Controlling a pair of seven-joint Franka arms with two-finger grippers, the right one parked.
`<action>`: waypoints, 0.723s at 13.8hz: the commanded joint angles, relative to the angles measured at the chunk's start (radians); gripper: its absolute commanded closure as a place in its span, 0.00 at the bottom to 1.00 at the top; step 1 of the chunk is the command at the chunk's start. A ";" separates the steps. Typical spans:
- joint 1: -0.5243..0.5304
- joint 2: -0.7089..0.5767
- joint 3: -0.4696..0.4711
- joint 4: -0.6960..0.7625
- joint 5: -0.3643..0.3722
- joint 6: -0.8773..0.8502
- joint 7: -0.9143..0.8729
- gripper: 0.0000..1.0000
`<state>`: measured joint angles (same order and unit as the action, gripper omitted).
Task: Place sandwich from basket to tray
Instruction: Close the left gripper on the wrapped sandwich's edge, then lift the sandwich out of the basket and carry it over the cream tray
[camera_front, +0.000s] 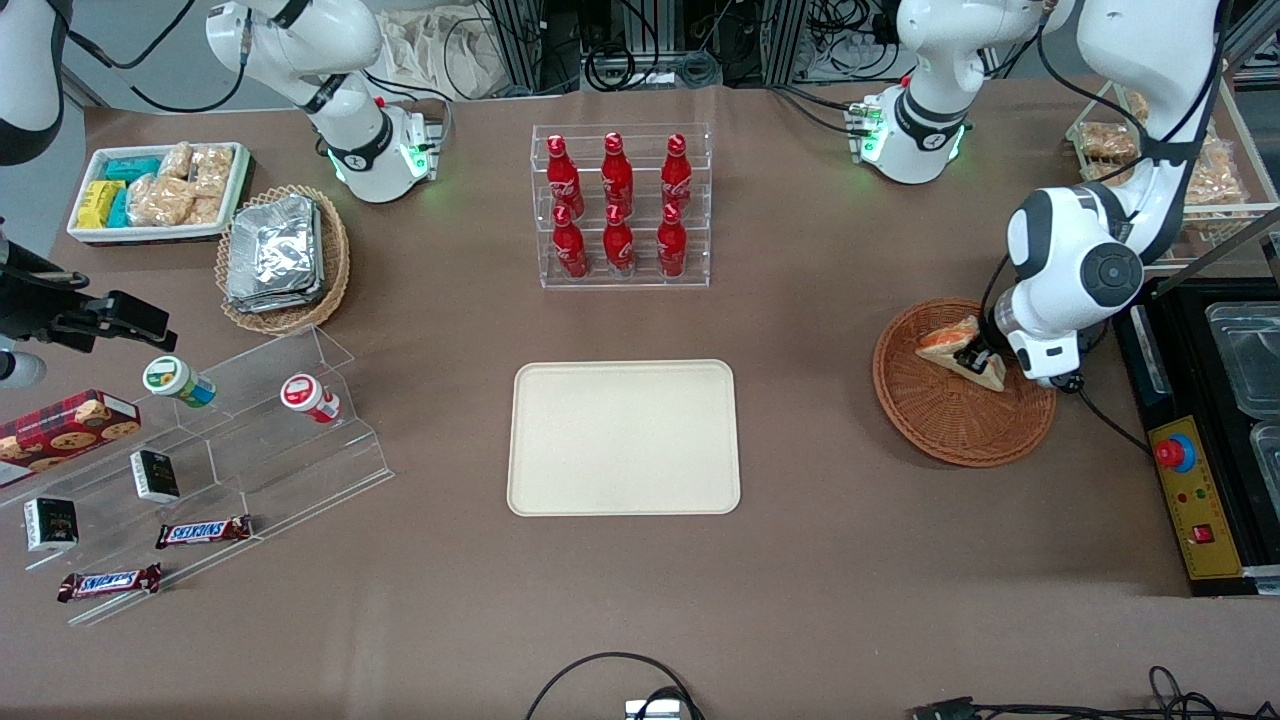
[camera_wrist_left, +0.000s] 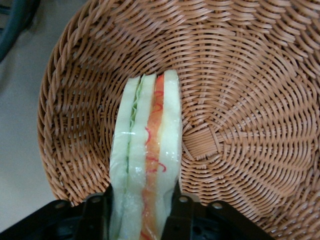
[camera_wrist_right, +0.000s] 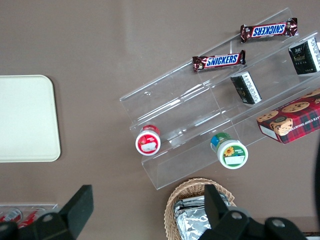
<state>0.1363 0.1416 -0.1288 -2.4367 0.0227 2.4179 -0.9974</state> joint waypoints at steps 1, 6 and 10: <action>-0.003 -0.034 -0.002 0.030 0.014 -0.023 -0.006 1.00; -0.029 0.005 -0.008 0.492 0.007 -0.561 0.077 1.00; -0.182 0.100 -0.009 0.764 -0.033 -0.665 0.095 1.00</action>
<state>0.0397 0.1369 -0.1403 -1.8173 0.0117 1.7935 -0.9082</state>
